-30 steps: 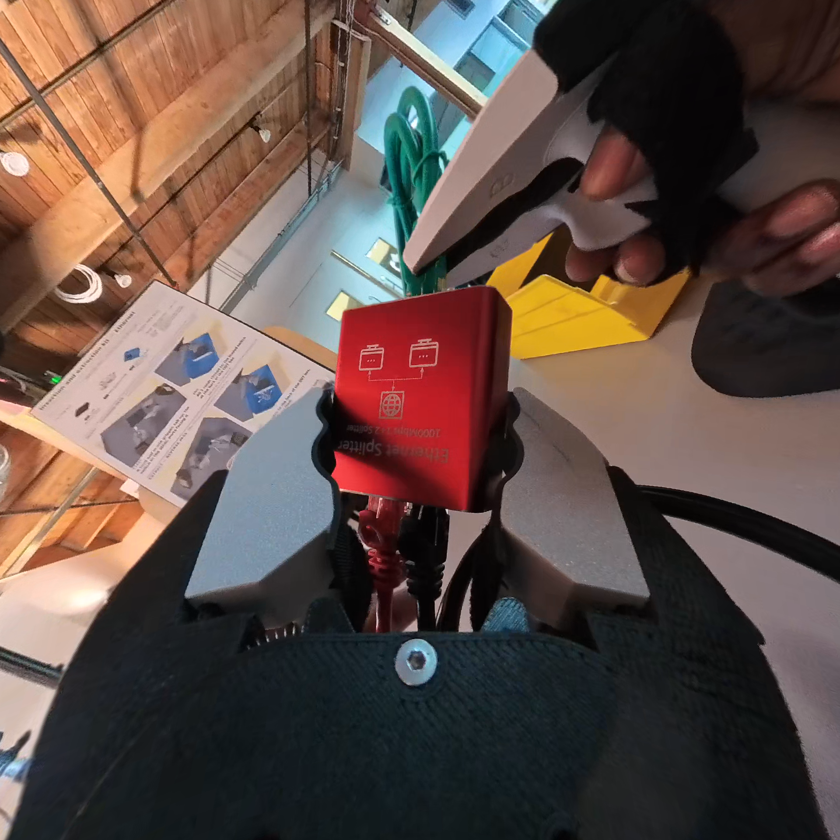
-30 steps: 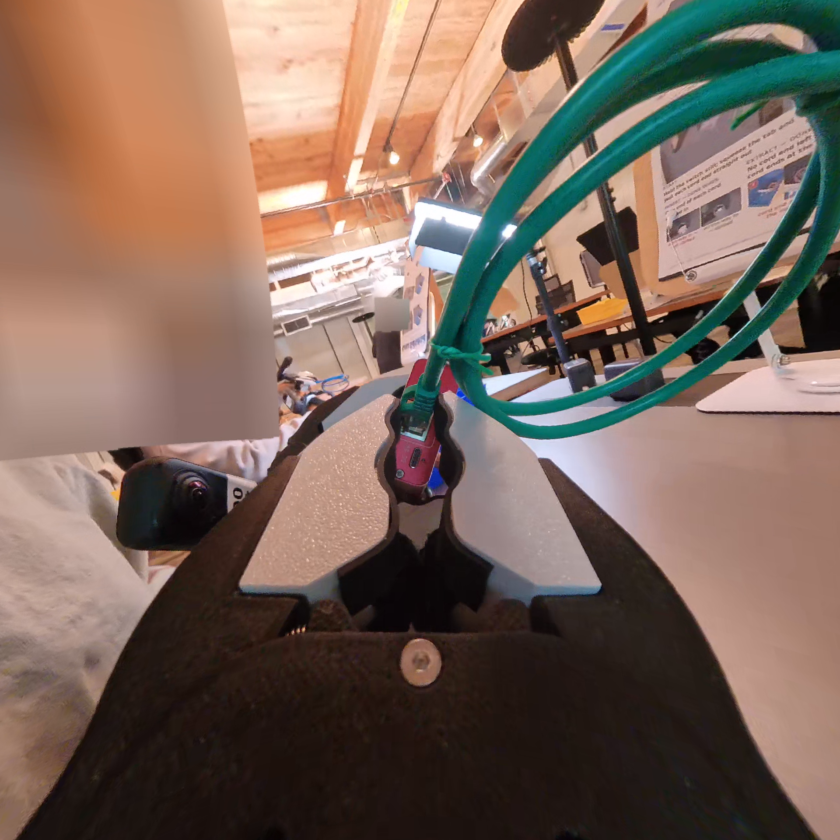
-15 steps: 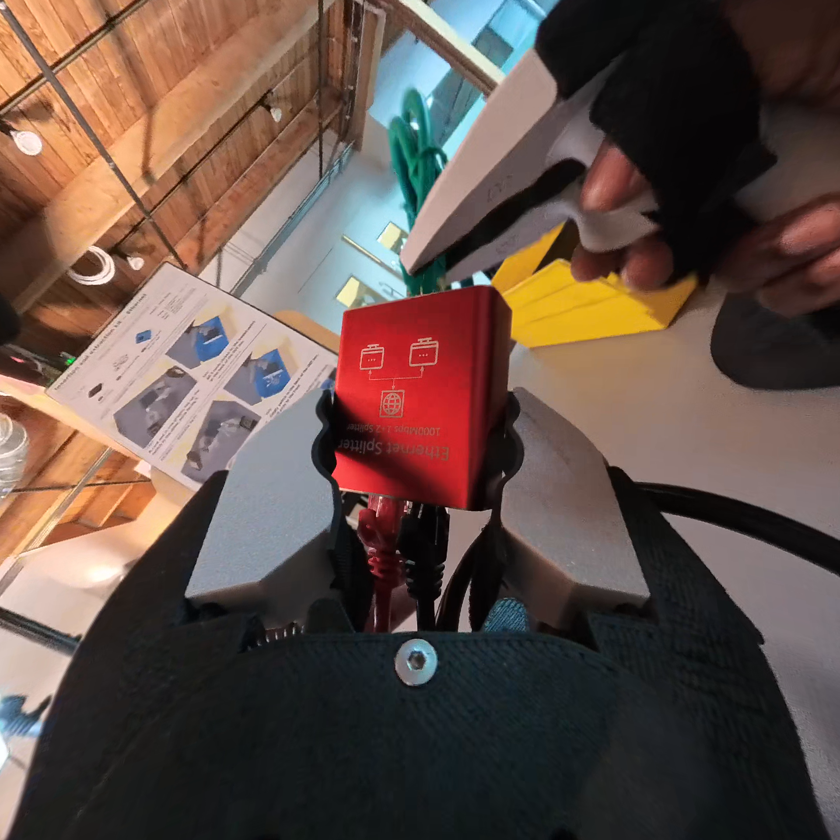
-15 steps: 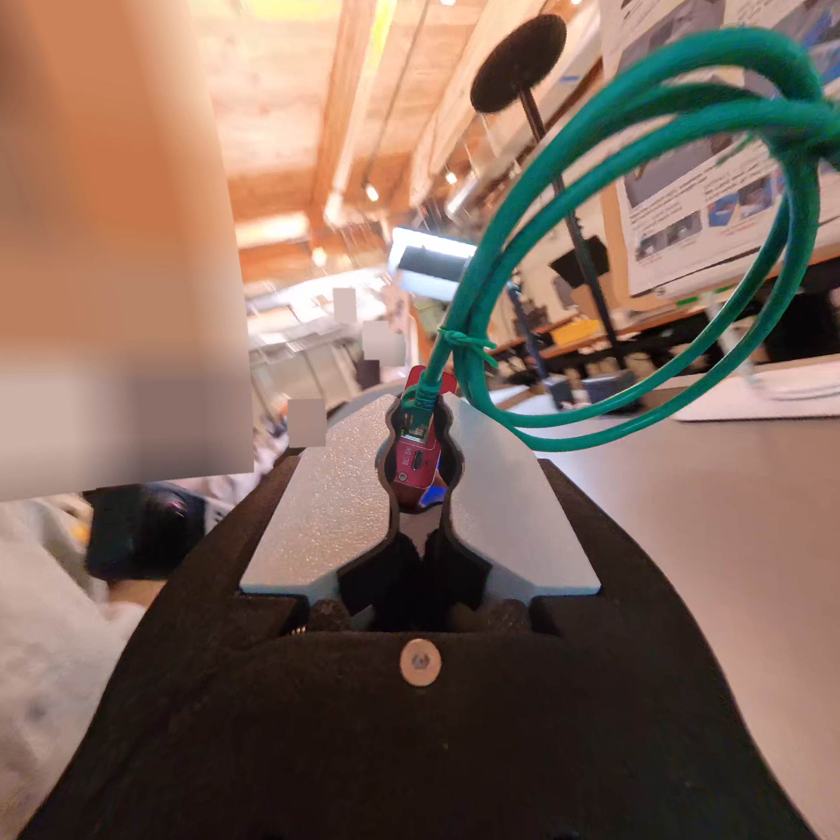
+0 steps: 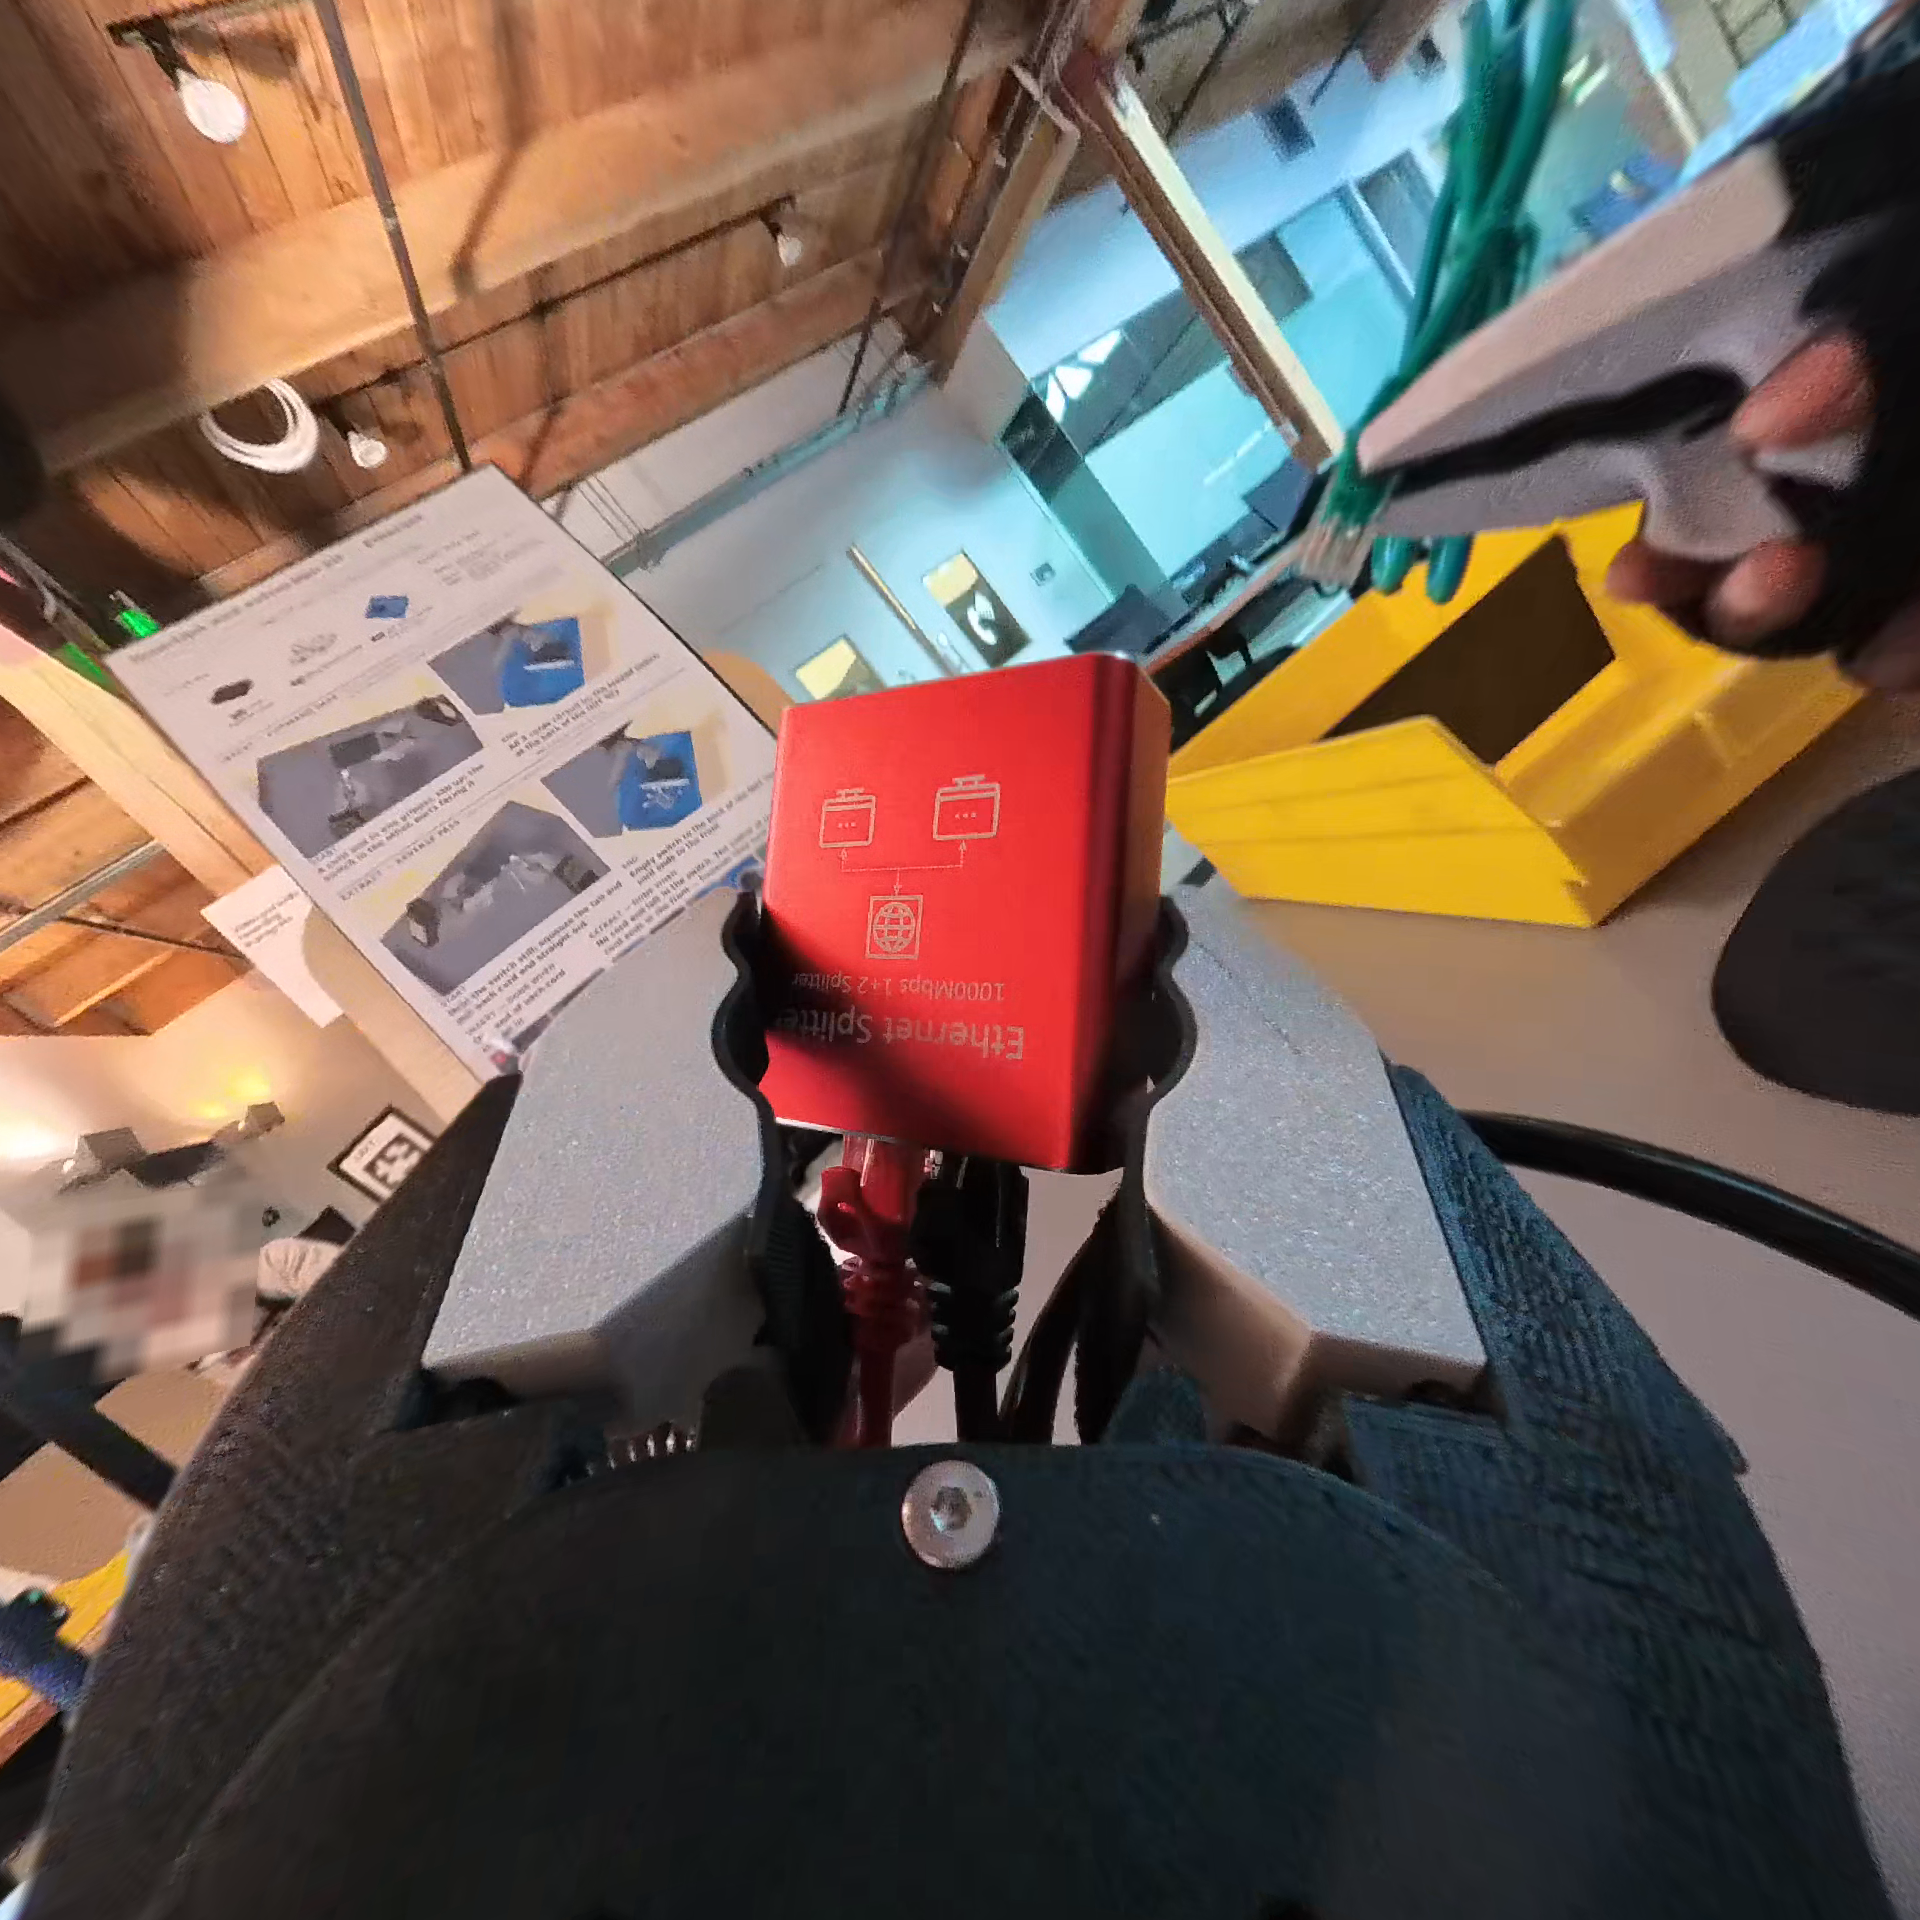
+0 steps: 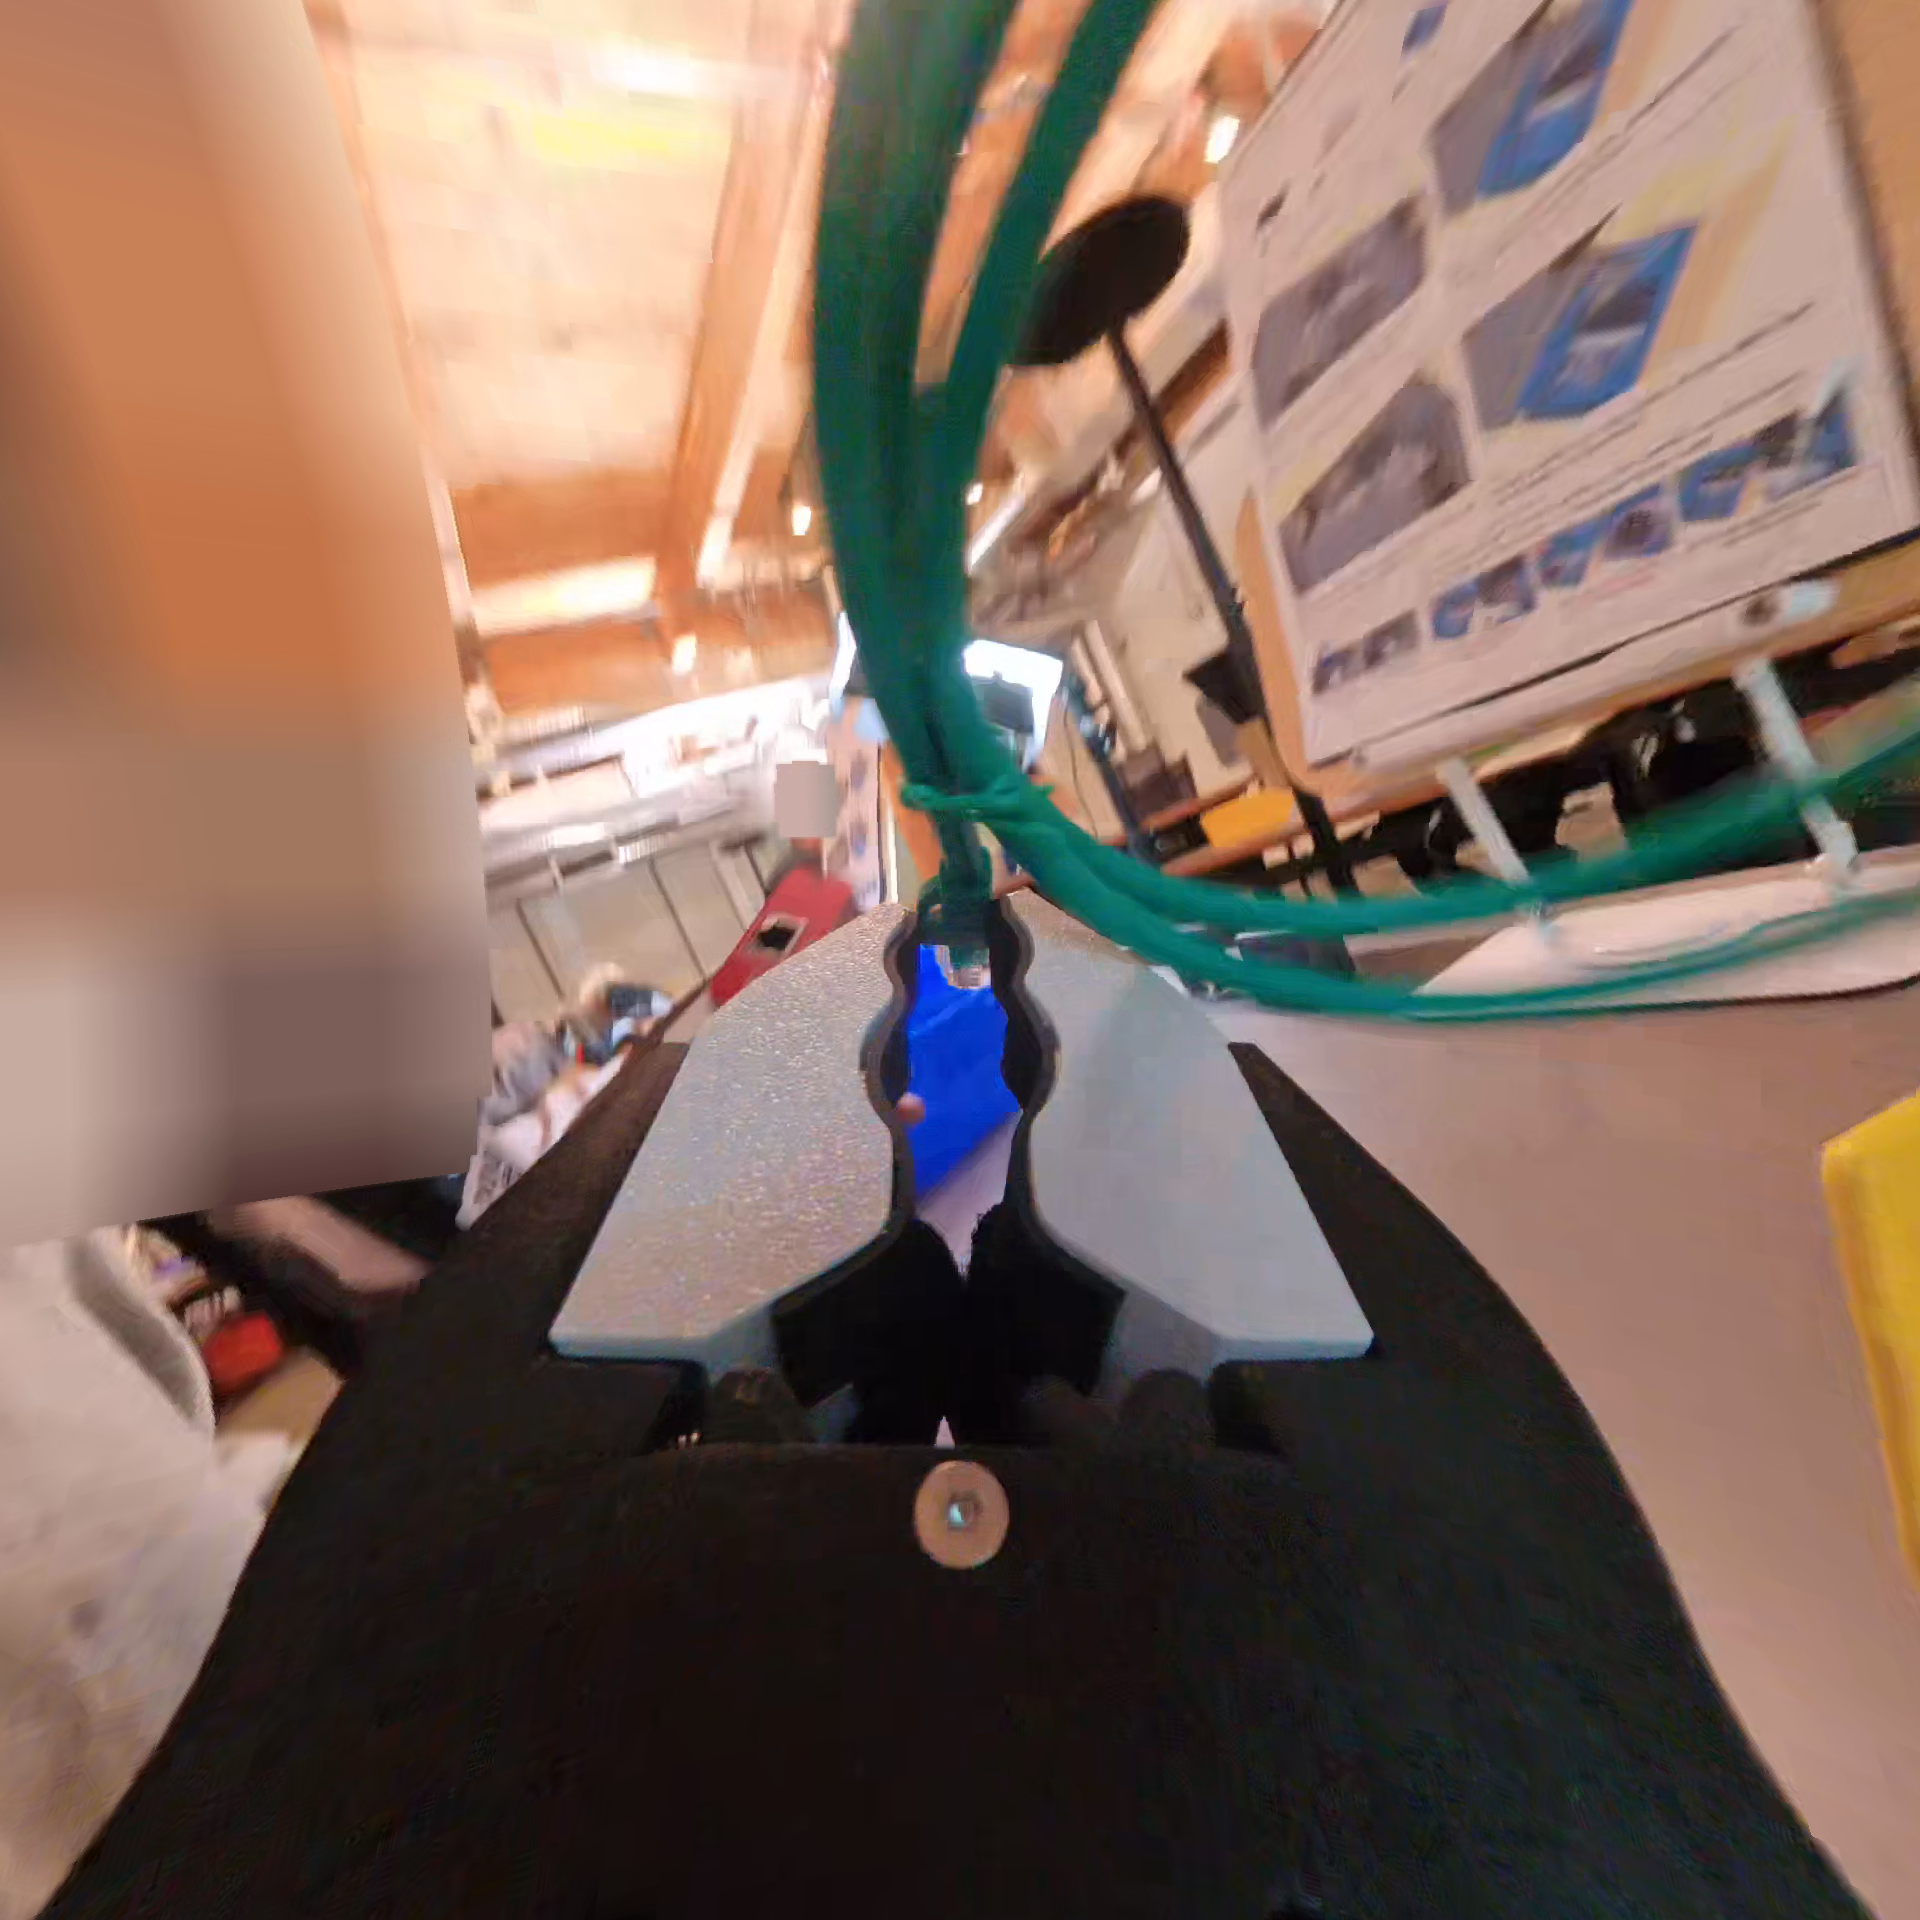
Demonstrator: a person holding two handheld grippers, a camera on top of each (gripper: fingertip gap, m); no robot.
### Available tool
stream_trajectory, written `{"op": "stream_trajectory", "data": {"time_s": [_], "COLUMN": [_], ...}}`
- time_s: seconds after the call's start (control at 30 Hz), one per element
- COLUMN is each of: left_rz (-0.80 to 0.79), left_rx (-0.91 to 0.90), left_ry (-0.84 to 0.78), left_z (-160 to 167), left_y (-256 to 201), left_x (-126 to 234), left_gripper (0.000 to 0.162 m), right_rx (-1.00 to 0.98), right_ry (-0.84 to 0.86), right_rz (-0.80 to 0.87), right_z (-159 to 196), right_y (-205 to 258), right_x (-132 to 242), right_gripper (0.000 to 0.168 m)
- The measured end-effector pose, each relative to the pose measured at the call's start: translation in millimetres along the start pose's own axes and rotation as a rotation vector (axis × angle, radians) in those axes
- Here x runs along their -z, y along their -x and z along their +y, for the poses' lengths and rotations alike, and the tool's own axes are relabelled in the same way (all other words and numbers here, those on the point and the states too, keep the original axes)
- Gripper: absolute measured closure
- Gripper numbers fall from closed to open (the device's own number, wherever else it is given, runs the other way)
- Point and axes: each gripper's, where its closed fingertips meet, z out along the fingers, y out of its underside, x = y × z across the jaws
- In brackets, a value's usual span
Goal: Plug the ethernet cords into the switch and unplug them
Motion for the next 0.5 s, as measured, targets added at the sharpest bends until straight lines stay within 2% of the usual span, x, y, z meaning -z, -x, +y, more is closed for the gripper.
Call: {"op": "stream_trajectory", "data": {"time_s": [0.1, 0.23, 0.33, 0.5], "left_rz": [0.035, 0.018, -0.008, -0.042], "left_rx": [-0.025, -0.019, 0.023, 0.053], "left_ry": [0.045, 0.083, 0.080, 0.089], "left_z": [8.0, 18.2, 19.4, 22.6], "left_y": [-8.6, -6.0, 1.5, 9.9], "left_x": [-4.7, -2.4, -0.1, 3.2], "left_gripper": [0.091, 0.091, 0.091, 0.091], "right_rx": [0.082, 0.332, 0.518, 0.672], "right_ry": [0.128, 0.376, 0.495, 0.608], "right_rz": [0.001, 0.062, 0.129, 0.234], "right_z": [9.6, 15.6, -3.5, -57.9], "right_y": [6.2, 4.6, -3.1, -32.7], "right_x": [-1.4, 0.5, 8.3, 26.6], "right_gripper": [0.155, 0.154, 0.154, 0.154]}}
